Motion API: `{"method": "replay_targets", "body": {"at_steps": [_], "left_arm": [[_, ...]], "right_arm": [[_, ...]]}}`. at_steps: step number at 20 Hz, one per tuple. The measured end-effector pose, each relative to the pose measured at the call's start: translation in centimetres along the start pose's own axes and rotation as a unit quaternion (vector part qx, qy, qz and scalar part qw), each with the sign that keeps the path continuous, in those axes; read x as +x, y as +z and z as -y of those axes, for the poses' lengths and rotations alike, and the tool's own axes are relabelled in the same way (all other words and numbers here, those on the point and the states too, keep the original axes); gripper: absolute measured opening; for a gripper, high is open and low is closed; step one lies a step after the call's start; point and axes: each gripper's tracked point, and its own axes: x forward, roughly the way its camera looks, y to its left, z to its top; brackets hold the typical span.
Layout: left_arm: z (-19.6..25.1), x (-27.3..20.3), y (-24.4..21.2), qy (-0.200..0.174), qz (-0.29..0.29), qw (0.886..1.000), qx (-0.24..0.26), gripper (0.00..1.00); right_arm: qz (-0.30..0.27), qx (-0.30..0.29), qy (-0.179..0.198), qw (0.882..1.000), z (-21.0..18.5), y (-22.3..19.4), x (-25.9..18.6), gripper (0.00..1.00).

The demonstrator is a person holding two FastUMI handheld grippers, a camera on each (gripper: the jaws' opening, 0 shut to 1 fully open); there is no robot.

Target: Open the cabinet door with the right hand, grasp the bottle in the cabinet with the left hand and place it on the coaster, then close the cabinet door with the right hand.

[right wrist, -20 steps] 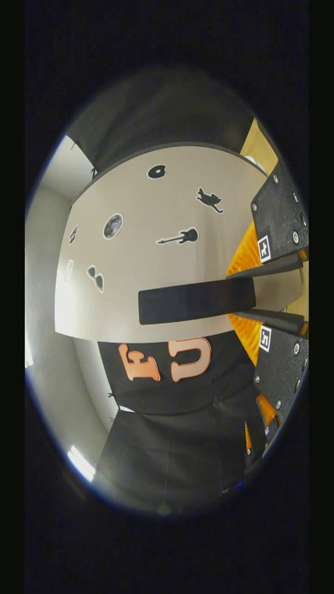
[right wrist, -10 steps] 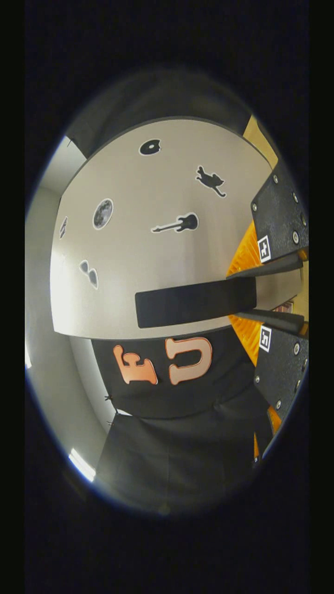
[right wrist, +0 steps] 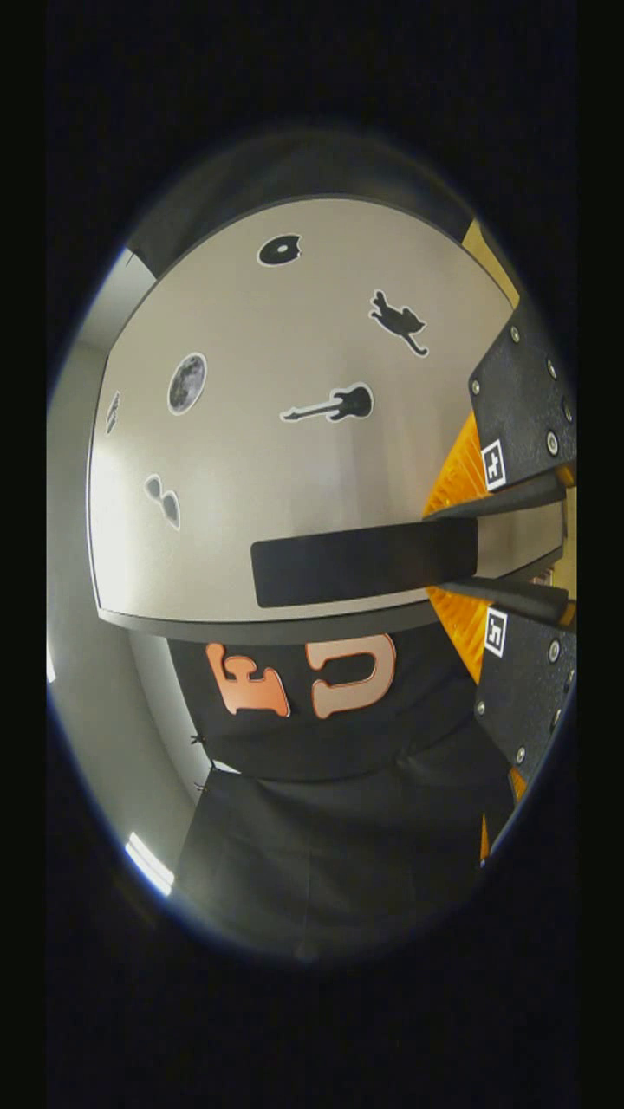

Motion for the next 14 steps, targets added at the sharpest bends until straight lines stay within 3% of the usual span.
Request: {"method": "replay_targets", "body": {"at_steps": [6, 11, 14], "left_arm": [[-0.4, 0.4, -0.1, -0.011, -0.006, 1.0, 0.011, 0.95], [0.0, 0.6, 0.3, -0.027, -0.004, 0.999, 0.018, 0.95], [0.7, 0.0, 0.9, -0.024, 0.003, 0.999, 0.022, 0.95]], "right_arm": [[-0.008, 0.026, 0.0, 1.0, 0.0, 0.2, -0.7, 0.43], [0.009, 0.032, -0.012, 0.999, 0.7, 1.2, -3.2, 0.7], [0.013, 0.023, -0.021, 0.999, 1.8, 1.4, -4.8, 0.78]]}}
